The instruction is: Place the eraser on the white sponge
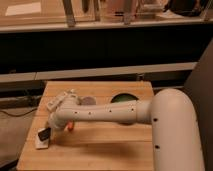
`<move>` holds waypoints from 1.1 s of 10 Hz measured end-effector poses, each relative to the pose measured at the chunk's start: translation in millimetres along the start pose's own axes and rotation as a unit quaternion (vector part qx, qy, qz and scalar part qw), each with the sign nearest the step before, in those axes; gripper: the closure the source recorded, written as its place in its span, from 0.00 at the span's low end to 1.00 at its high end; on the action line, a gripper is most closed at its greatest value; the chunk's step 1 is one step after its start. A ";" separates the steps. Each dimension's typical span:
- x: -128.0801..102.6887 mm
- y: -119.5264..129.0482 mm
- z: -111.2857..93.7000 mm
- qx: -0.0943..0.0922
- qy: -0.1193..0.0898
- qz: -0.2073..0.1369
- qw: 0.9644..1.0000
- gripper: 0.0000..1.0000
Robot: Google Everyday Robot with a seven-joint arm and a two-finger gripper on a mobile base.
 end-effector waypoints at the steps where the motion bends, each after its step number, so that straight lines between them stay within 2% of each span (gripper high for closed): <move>1: -0.1 -0.9 1.4 0.001 -0.003 0.000 1.000 0.98; 5: -3.0 -6.3 13.8 -0.003 -0.017 -0.003 1.000 0.98; 11: -2.9 -17.9 30.5 -0.015 -0.025 -0.009 1.000 0.98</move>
